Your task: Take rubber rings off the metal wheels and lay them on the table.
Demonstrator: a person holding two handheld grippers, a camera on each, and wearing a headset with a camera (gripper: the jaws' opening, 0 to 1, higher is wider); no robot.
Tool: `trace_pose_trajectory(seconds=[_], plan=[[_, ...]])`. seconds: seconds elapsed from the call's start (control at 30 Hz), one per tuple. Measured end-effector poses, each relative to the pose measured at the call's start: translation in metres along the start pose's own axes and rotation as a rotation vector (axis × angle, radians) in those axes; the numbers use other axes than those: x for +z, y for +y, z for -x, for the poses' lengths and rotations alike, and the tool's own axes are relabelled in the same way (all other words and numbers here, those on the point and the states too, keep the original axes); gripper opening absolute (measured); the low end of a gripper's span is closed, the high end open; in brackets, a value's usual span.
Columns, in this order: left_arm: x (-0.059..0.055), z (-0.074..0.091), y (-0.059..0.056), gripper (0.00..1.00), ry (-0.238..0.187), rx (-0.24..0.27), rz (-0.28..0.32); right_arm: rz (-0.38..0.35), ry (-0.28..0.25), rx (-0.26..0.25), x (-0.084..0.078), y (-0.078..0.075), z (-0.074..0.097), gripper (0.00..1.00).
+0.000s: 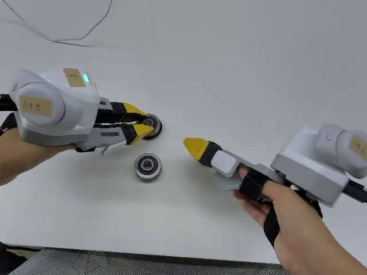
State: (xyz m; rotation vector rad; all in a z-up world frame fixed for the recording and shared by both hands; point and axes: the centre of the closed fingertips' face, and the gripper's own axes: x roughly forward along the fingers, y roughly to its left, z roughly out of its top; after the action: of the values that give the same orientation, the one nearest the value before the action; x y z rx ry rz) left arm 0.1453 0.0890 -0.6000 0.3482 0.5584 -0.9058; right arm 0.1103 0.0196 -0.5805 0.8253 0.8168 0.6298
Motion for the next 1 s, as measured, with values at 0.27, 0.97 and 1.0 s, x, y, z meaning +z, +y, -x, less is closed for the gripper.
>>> trace_pose_trajectory(seconds=[0.27, 0.97, 1.0], plan=[[0.000, 0.000, 0.000, 0.14, 0.009, -0.004, -0.026, 0.010, -0.006, 0.038, 0.011, 0.014, -0.017, 0.20], [0.000, 0.001, -0.004, 0.13, -0.016, -0.054, -0.052, 0.051, 0.074, 0.086, -0.005, 0.023, -0.059, 0.47], [0.000, 0.001, -0.004, 0.13, -0.016, -0.055, -0.052, 0.050, 0.076, 0.086, -0.005, 0.023, -0.060, 0.48]])
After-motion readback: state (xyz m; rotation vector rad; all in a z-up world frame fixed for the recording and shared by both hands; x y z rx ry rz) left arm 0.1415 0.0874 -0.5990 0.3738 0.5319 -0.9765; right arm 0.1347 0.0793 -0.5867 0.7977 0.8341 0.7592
